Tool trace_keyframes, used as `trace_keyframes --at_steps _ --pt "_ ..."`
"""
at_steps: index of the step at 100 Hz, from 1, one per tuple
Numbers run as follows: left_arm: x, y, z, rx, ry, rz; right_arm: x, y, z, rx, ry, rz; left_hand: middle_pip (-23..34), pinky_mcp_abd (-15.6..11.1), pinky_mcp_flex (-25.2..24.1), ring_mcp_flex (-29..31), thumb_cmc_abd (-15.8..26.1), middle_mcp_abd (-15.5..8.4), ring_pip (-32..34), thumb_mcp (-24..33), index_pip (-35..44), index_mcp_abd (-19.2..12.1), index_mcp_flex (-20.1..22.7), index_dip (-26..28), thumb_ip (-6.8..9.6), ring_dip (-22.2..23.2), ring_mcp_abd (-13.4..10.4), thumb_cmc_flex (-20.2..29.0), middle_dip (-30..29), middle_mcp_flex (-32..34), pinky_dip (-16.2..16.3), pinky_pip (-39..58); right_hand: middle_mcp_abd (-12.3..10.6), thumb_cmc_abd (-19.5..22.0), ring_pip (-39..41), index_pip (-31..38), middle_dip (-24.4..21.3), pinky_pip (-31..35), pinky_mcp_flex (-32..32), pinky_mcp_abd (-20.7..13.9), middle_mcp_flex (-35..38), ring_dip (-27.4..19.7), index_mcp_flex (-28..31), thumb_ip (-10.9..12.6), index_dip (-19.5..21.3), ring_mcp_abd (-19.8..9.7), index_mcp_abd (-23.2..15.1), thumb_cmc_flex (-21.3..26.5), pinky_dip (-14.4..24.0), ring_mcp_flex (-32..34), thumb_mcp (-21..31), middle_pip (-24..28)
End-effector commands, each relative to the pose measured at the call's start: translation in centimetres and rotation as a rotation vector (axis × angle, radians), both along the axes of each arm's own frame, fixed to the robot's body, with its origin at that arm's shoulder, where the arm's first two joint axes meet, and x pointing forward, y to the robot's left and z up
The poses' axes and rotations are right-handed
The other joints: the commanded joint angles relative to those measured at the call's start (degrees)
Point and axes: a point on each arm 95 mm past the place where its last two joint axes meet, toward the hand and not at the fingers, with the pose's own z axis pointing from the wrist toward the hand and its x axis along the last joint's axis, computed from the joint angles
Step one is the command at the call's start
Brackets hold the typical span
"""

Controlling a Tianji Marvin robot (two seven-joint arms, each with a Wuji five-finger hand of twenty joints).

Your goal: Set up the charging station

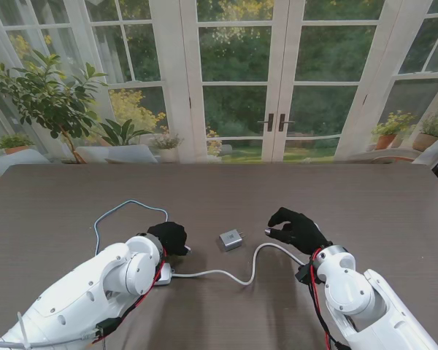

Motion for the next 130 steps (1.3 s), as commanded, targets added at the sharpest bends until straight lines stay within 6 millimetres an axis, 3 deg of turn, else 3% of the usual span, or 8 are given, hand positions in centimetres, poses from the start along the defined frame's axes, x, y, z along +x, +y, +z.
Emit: trace_keyframes --at_steps 1,32,67,104,107,122,128,130 --pt "0.0 -0.3 -0.1 -0.012 0.018 0.0 -0.2 0.3 -0.1 0.002 0.012 0.012 1.5 -0.5 1.1 2.5 -0.3 -1.2 2.5 0.8 1.7 -0.9 0.1 -0.4 -1.19 1.1 0.0 3.5 0.9 1.9 1.2 4.4 0.0 0.5 -0.8 -23.5 -0.3 -1.3 0.3 -0.4 0.6 -44.1 0.5 0.3 -0.3 -0.1 0.0 -1.2 1.2 1.9 -1.2 -0.8" --pt "-0.2 0.1 -0.5 -0.085 0.004 0.0 -0.2 0.3 -0.2 0.009 0.021 0.013 1.6 -2.1 -1.9 1.0 -0.2 -1.5 3.2 2.4 1.9 -1.9 0.1 -0.4 -2.2 1.3 0.3 5.6 6.3 1.4 1.8 4.1 0.0 0.8 -0.8 -23.6 -0.3 -1.5 0.5 -0.4 0.8 -44.1 0.3 0.3 -0.3 0.1 0.1 -1.2 1.3 2.1 -1.2 -0.8" --pt "-0.6 1.6 -0.3 -0.243 -0.015 0.008 -0.1 0.3 -0.4 0.013 0.029 0.018 -6.0 -3.6 -5.4 2.2 -2.6 -3.5 -6.2 8.3 0.6 -5.8 1.1 -0.3 -4.0 -3.9 -2.5 7.7 7.8 3.4 -0.9 -5.7 0.0 1.1 -0.8 -23.6 -0.3 -1.8 0.5 -0.5 1.0 -44.1 0.1 0.4 -0.3 0.1 0.1 -1.2 1.4 2.2 -1.3 -0.8" --pt "-1.1 1.9 -0.7 -0.438 -0.011 0.132 0.0 0.3 -0.6 0.02 0.033 0.021 -12.2 -2.0 11.0 13.5 -5.7 -3.5 -13.9 11.9 -1.7 -9.4 6.4 -2.6 -3.49 -11.0 -4.1 8.2 -3.0 9.6 -12.9 -7.3 0.1 1.2 -0.6 -23.6 -0.3 -2.0 0.6 -0.5 1.2 -44.0 -0.2 0.4 -0.3 0.1 0.3 -1.2 1.5 2.5 -1.4 -0.8" --pt "-1.1 1.9 -0.7 -0.451 -0.009 0.144 0.0 0.3 -0.6 0.021 0.034 0.021 -12.0 -1.7 12.2 14.1 -6.0 -3.5 -13.3 12.5 -2.4 -9.6 7.0 -2.3 -3.46 -11.5 -4.3 7.9 -3.8 9.9 -16.2 -5.5 0.1 1.3 -0.7 -23.6 -0.3 -2.0 0.7 -0.5 1.2 -44.0 -0.2 0.4 -0.3 0.1 0.3 -1.2 1.5 2.5 -1.4 -0.8" --pt "-1.3 2.2 -0.9 -0.492 0.002 0.18 0.0 0.3 -0.7 0.025 0.037 0.021 -12.3 -1.8 19.6 14.3 -6.7 -4.2 -1.8 13.7 -2.6 -11.1 9.6 -2.0 -2.56 -8.2 -5.3 7.3 -4.7 11.2 -18.2 3.0 0.0 1.4 -0.6 -23.6 -0.3 -2.0 0.8 -0.5 1.3 -44.0 -0.3 0.4 -0.3 0.1 0.4 -1.3 1.6 2.6 -1.4 -0.8" --pt "-1.3 2.2 -1.0 -0.509 0.003 0.193 0.0 0.3 -0.7 0.026 0.038 0.021 -11.6 -4.2 21.4 14.4 -6.4 -4.3 5.8 14.2 -2.5 -11.4 10.4 -1.1 -2.35 -5.9 -5.8 7.3 -3.7 11.2 -16.2 11.8 0.1 1.4 -0.6 -23.6 -0.3 -2.1 0.8 -0.5 1.3 -44.0 -0.4 0.4 -0.3 0.2 0.4 -1.3 1.6 2.6 -1.4 -0.8" --pt "-1.3 2.3 -1.0 -0.516 0.003 0.197 0.0 0.3 -0.7 0.026 0.038 0.021 -11.0 -6.5 22.2 14.4 -6.2 -4.3 9.7 14.3 -2.4 -11.6 10.7 -0.5 -2.29 -4.5 -5.9 7.2 -2.9 11.0 -14.6 16.7 0.2 1.5 -0.6 -23.6 -0.3 -2.1 0.8 -0.5 1.3 -44.0 -0.4 0.4 -0.3 0.2 0.4 -1.3 1.6 2.7 -1.4 -0.8"
